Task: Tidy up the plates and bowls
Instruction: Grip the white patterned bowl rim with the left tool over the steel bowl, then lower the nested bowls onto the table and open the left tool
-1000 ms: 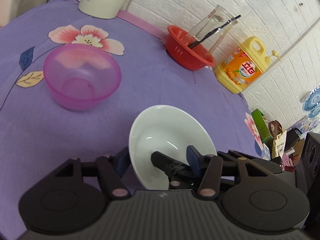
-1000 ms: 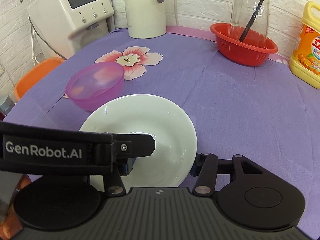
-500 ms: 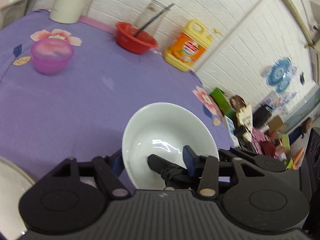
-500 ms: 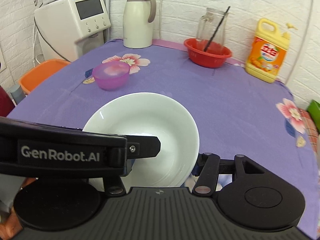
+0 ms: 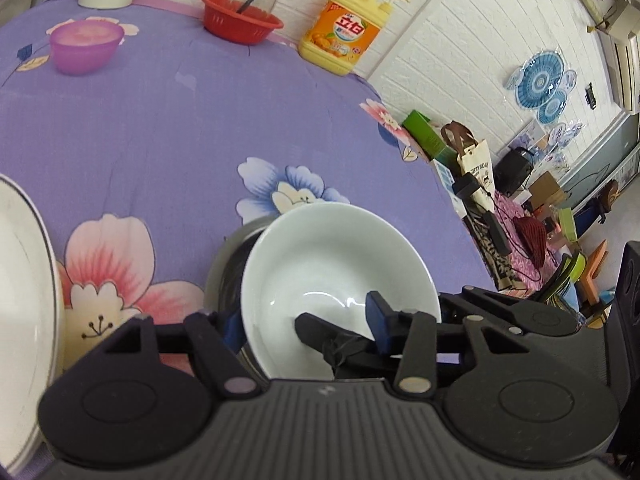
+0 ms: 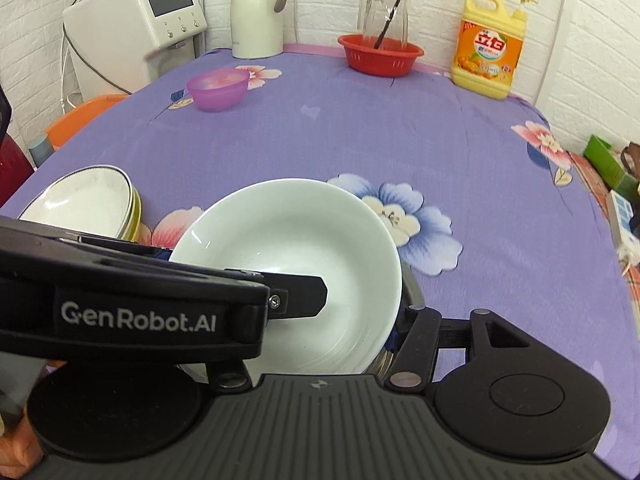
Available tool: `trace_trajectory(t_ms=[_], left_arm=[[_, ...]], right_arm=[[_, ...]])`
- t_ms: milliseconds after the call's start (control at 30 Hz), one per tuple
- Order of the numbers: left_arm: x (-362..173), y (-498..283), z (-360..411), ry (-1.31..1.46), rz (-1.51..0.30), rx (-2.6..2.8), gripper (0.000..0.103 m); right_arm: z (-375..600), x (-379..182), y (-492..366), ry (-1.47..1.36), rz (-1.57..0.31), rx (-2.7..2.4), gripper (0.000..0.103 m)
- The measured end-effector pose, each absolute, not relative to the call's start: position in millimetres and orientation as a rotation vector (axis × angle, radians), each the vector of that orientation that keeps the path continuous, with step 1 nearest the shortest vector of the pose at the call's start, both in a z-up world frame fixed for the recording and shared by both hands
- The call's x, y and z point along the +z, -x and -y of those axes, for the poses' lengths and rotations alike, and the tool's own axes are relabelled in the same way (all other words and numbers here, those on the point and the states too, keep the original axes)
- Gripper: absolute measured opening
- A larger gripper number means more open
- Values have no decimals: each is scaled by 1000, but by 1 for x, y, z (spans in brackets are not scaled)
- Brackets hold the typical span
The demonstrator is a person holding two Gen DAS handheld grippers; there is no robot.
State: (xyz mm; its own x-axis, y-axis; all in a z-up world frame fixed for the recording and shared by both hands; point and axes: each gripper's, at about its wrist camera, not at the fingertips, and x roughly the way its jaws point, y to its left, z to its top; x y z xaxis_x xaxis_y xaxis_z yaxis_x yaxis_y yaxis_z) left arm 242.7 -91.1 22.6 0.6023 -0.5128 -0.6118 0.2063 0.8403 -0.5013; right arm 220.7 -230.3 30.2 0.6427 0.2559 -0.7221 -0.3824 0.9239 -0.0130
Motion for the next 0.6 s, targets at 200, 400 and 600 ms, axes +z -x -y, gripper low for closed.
trace_trajectory(t_ms=[200,400,600], left_arm=[[18,-240,99,353,-807,-440,46],[18,-243,106,324,-792,-455,62],[25,-240,106,308,-776,-444,73]], right_arm=[[238,21,-220,127,-801,375,94],[247,17,-215,98,-784,390,92],[256,19,-213,46,-758,394,98]])
